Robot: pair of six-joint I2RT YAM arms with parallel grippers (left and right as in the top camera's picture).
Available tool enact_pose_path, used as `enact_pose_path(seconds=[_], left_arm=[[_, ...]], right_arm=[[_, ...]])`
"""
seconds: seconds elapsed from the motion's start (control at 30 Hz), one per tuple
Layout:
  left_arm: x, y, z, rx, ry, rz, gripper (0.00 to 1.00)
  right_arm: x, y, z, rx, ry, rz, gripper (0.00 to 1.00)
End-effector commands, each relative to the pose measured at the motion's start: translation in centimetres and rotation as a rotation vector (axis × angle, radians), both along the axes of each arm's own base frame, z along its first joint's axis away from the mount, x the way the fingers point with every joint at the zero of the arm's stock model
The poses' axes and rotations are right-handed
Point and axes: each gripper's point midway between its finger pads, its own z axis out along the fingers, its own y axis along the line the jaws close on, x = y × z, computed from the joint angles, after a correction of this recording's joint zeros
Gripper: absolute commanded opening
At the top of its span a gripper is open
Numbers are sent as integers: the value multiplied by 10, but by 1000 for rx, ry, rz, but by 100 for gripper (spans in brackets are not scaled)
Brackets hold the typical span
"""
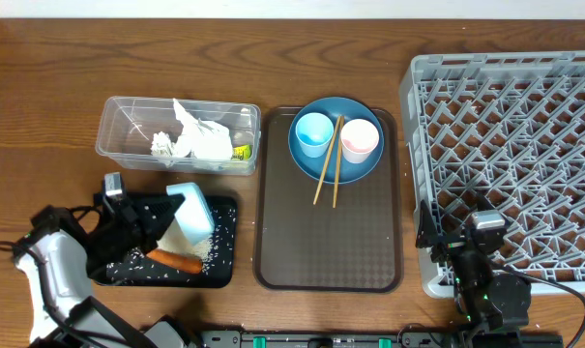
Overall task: Sort waste into correct bins and load items into the dishwasher rack
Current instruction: 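Tilt the bowl to pour the rice onto the black tray, then carry the empty bowl right and set it on the brown tray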
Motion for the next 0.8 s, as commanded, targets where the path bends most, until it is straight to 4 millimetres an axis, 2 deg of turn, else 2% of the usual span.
enact_pose_path(seconds=[0.0,0.13,0.3,0.4,0.57,0.77], left_arm=[[7,10,17,86,8,16,6],[13,17,48,188,-23,40,6],[6,25,51,476,61,90,6],[6,21,57,586,53,122,6],[4,-8,74,718,-49,77,6],[-9,-51,70,827,-89,-54,6]], right_arm=[[0,2,-2,-5,5,10,99],[0,2,-2,-5,5,10,99],[0,2,-2,-5,5,10,99],[0,2,-2,-5,5,10,99],[0,2,-2,-5,5,10,99],[0,2,-2,-5,4,10,99]])
